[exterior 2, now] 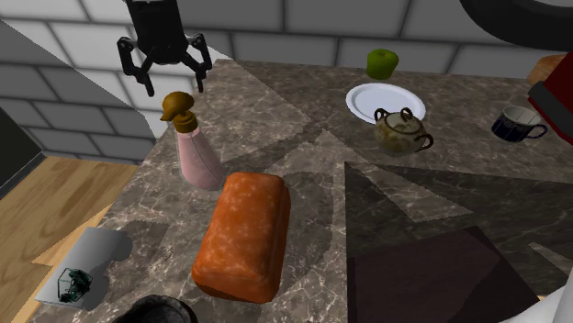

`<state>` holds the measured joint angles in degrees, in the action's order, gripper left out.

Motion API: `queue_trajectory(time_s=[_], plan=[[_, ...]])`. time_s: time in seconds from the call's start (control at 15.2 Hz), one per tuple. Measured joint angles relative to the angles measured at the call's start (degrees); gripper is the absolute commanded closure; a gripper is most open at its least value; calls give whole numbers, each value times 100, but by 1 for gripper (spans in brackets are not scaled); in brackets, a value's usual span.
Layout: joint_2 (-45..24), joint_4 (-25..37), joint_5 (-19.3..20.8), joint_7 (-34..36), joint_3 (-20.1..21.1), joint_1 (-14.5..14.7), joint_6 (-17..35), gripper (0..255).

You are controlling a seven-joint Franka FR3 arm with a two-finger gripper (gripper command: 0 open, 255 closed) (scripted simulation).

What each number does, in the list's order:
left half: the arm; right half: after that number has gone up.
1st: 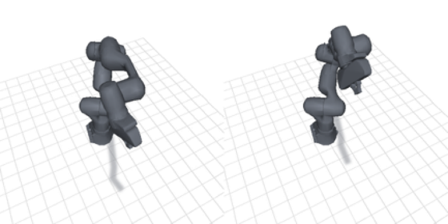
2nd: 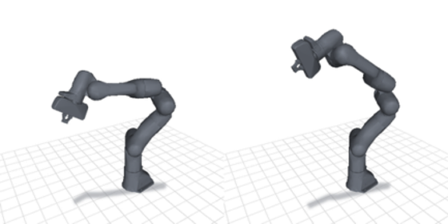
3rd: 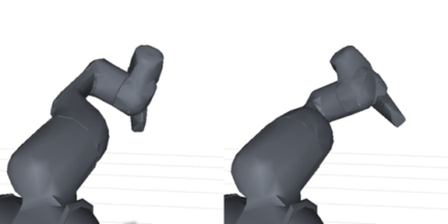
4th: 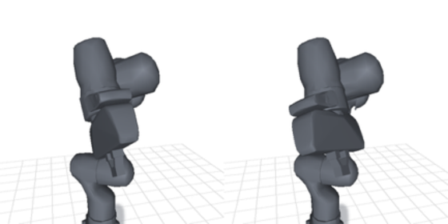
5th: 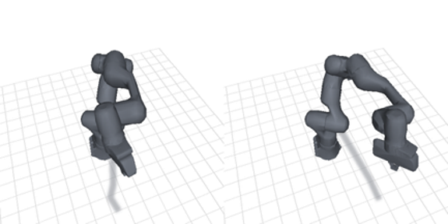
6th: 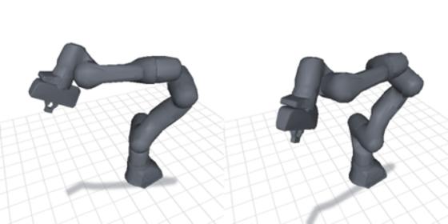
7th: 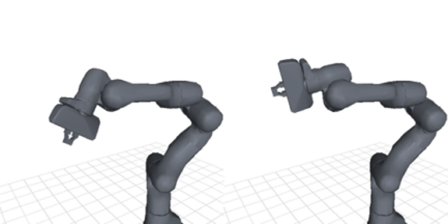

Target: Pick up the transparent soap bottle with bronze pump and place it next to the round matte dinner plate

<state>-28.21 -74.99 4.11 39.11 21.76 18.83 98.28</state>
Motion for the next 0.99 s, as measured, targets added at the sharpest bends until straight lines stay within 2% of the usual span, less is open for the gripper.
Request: queue_trajectory(time_s=[0.26,0.59,0.66,0.99], plan=[[-3,-241,3,5,-3,-10,243,0],[12,-291,0,6,-1,-14,282,0],[12,-291,0,6,-1,-14,282,255],[11,-287,0,7,-2,-13,280,255]])
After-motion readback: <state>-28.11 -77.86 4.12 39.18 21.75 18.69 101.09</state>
